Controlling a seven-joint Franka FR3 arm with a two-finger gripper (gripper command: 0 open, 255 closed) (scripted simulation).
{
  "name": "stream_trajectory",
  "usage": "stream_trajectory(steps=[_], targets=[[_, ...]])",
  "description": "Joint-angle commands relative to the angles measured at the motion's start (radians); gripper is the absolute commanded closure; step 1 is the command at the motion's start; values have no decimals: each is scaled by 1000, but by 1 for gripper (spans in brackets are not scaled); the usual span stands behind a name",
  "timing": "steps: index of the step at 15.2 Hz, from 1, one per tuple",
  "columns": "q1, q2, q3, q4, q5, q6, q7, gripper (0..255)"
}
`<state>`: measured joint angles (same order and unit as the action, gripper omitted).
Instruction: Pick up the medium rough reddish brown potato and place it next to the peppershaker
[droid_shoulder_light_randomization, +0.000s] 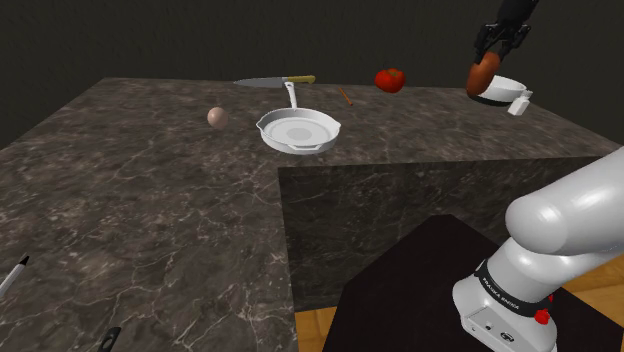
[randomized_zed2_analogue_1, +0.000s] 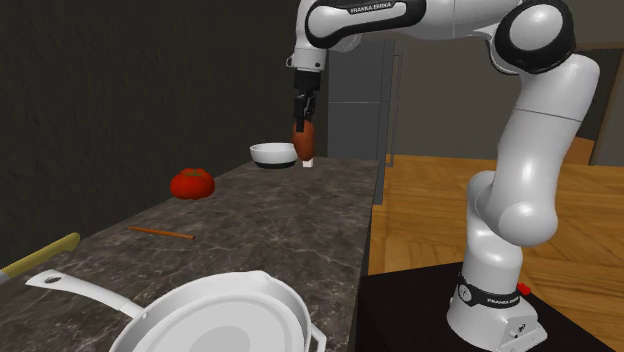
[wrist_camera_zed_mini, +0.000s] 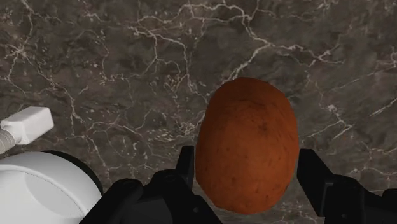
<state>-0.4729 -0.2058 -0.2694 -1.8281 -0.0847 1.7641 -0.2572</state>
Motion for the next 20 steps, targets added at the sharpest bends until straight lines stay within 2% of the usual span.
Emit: stream_trajectory(steps=[1, 9, 13, 14, 20], targets=[[-16, 52, -35, 53, 15, 1, -56, 255], [-105, 283, -148, 310, 122, -36, -267, 255], [-181, 433, -186, 493, 203, -86, -368, 255], [-219, 500, -196, 580, 240, -114, -404, 255], [-205, 470, -190, 457, 225, -19, -402, 255]])
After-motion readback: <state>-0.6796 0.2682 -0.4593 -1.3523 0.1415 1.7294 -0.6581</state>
